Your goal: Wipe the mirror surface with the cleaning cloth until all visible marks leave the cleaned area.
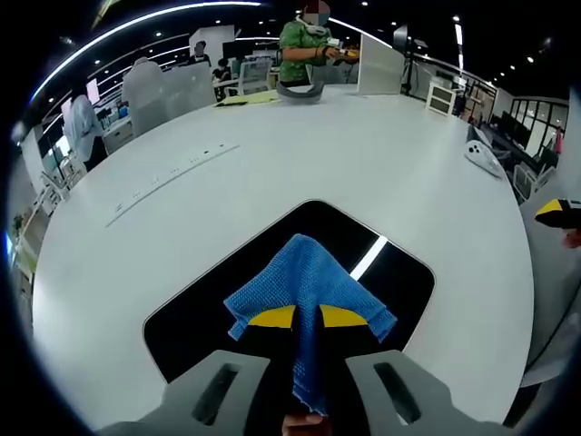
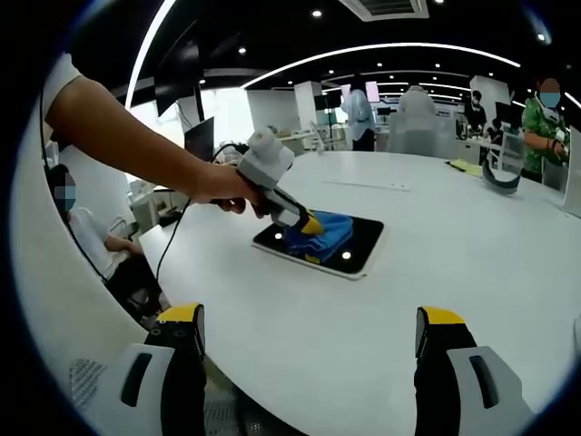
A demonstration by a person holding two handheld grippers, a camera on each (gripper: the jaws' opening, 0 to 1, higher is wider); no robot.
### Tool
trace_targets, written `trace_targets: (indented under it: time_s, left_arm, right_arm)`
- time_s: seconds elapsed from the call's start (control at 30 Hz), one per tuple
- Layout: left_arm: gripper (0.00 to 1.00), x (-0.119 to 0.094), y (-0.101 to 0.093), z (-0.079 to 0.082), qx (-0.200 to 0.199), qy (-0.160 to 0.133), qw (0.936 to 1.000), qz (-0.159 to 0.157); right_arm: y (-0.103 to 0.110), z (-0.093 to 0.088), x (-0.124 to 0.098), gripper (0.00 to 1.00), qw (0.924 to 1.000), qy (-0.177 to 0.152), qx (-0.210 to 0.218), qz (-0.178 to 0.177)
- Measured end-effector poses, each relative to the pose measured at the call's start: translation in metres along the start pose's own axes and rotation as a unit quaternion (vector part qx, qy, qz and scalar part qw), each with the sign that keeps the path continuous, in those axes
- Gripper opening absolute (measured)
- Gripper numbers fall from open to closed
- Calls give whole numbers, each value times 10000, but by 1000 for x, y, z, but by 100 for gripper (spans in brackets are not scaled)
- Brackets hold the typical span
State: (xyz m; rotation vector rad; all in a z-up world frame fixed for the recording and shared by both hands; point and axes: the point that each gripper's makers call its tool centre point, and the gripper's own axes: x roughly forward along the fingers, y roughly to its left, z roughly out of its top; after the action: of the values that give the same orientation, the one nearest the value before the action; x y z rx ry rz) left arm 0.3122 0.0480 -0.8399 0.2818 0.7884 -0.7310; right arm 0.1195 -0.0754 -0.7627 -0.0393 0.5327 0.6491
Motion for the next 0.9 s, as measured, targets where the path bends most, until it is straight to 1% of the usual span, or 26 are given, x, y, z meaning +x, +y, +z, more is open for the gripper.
trace_targets:
  time_s: [0.17,0.4,0.7,0.9]
  left_arm:
    - [6,-2,7,-3,14,17,10000,40]
    - [6,-5,14,-7,55,59,9999,81]
    - [6,-8,20,-10,95,102,9999,92]
    - [7,-11,24,-13,50,99,9999,120]
  right_arm:
    - [0,-2,1,97,10000,28,-13,26]
    - [0,1,2,97,10000,13,-25,40]
    - [-1,2,2,97,10000,-5,-22,25]
    - [-1,0,2,97,10000,7,-27,-2]
